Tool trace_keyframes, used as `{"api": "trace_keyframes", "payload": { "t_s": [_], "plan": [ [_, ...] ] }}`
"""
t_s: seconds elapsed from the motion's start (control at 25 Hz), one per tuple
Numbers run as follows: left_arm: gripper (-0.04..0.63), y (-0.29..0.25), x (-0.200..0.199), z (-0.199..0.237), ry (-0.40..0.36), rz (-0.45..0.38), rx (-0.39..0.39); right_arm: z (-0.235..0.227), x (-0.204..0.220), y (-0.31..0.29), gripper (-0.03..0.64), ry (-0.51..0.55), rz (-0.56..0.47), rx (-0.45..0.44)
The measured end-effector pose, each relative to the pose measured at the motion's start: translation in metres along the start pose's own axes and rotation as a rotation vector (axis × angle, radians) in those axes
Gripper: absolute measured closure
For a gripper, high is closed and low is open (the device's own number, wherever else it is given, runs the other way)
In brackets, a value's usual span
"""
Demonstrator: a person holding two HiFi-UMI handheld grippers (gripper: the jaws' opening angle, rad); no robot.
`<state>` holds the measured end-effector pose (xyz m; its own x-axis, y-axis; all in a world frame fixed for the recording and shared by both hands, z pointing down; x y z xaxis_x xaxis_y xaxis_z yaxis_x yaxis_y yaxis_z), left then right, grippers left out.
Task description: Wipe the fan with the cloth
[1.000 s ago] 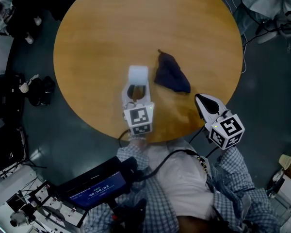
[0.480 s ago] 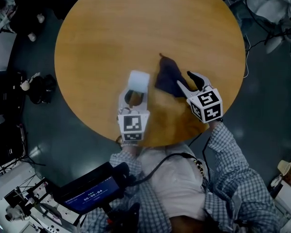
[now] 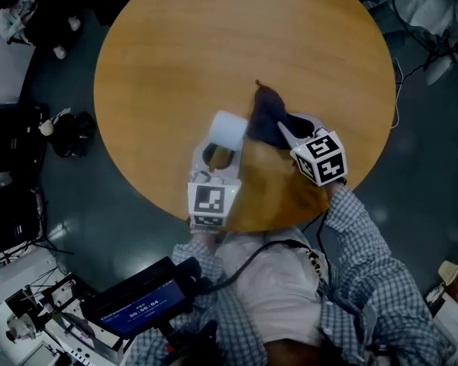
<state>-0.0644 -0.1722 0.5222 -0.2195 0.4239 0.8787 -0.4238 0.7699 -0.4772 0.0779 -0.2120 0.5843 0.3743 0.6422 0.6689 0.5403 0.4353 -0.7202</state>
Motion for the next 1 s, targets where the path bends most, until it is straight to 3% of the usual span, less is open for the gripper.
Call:
{"api": "trace_keyframes", "payload": {
  "t_s": [0.16,0.32,0.44,0.6,0.68,0.76,1.0],
  "plan": [
    [0.459,0.008,-0.017,-0.003,-0.020,-0.012,0.007,0.002,-0.029,0.035,0.543,-0.065,-0.113,-0.042],
    [0.459,0.021,-0.033,-0.008,-0.039,-0.012,0.010,0.016,-0.088,0.101,0.543,-0.032,-0.287,-0.046],
    [0.459,0.045,-0.055,-0.008,-0.058,-0.014,0.012,0.051,-0.149,0.157,0.543,0.089,-0.395,-0.033],
    [0.459,0.065,-0.080,-0.005,-0.083,-0.024,0.014,0.122,-0.214,0.207,0.543,0.376,-0.483,-0.039],
    [0.459,0.065,-0.084,-0.002,-0.084,-0.033,0.010,0.160,-0.220,0.216,0.543,0.515,-0.477,-0.084],
    [0.459,0.062,-0.085,0.001,-0.077,-0.044,0.004,0.187,-0.211,0.218,0.543,0.578,-0.452,-0.139],
    [0.460,0.061,-0.086,0.009,-0.050,-0.072,-0.007,0.224,-0.176,0.223,0.543,0.564,-0.440,-0.314]
  ]
}}
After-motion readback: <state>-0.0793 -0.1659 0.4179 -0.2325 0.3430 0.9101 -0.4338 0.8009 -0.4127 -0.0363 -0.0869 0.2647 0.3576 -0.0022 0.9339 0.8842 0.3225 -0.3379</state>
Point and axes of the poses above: the fingertips, and each gripper's own axes: y backward along the fingers, z to its left, x out of its underside, the point moved 3 cm from there along y, backward along the fingers, and after that the axes turned 8 degrees about z, right-handed, at the moved point
